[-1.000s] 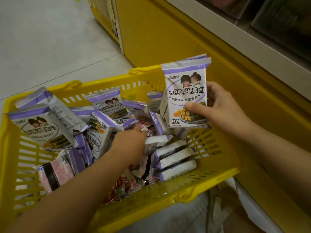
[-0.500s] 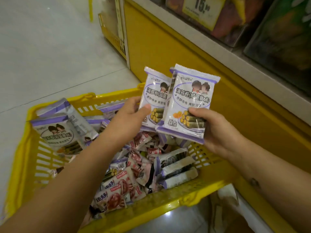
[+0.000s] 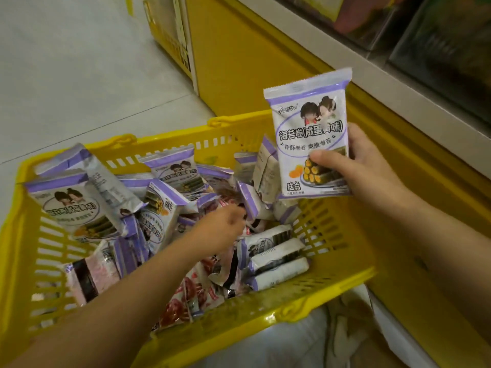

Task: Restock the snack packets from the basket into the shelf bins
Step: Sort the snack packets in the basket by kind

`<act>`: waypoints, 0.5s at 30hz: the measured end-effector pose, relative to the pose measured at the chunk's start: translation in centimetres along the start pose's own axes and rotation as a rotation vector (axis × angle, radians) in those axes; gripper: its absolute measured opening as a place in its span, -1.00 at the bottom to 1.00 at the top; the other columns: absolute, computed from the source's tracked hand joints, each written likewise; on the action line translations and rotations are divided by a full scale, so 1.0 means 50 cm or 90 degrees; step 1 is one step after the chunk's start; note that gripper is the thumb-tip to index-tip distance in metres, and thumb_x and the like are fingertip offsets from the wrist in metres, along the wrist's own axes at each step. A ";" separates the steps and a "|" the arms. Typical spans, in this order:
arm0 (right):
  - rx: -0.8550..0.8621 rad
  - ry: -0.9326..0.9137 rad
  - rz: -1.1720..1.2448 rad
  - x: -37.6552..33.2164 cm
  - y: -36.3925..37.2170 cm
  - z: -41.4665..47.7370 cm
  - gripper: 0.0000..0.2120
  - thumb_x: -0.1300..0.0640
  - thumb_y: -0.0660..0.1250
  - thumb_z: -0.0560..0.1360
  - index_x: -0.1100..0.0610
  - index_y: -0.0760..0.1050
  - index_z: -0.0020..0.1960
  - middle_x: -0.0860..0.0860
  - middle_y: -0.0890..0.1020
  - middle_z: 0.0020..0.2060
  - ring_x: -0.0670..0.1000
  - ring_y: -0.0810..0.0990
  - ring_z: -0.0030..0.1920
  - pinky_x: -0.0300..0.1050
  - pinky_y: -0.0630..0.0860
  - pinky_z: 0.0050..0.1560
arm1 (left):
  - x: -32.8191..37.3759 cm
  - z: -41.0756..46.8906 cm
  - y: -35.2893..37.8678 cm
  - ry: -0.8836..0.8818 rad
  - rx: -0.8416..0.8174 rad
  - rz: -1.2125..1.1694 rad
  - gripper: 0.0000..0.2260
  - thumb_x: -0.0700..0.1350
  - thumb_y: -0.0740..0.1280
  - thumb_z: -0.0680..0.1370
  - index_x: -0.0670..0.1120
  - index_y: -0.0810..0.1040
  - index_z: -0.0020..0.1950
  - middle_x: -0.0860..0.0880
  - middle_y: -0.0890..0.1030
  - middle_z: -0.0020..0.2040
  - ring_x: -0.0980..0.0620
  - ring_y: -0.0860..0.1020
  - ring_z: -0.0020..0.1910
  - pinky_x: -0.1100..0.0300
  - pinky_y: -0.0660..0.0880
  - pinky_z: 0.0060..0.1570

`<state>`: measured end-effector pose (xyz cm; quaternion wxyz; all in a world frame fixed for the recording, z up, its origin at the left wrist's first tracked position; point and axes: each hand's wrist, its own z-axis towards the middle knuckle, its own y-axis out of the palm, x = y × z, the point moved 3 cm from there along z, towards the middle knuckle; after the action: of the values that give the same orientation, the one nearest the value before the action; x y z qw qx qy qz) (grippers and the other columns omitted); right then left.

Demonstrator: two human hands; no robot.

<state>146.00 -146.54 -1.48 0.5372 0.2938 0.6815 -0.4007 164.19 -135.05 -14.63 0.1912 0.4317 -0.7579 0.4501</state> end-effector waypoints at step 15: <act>0.010 -0.081 -0.017 0.048 0.020 0.002 -0.61 0.23 0.46 0.43 -0.06 0.40 0.12 -0.11 0.66 0.00 -0.16 0.66 -0.01 -0.33 0.56 -0.13 | -0.058 0.023 0.086 0.097 -0.230 0.052 -0.63 -0.20 0.18 0.61 0.17 0.45 0.34 0.23 0.52 0.18 0.42 0.51 -0.01 0.59 0.35 -0.14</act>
<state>146.28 -146.16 -4.04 0.5722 0.2628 0.6465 -0.4308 162.35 -133.68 -19.42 0.3040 0.3243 -0.8266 0.3451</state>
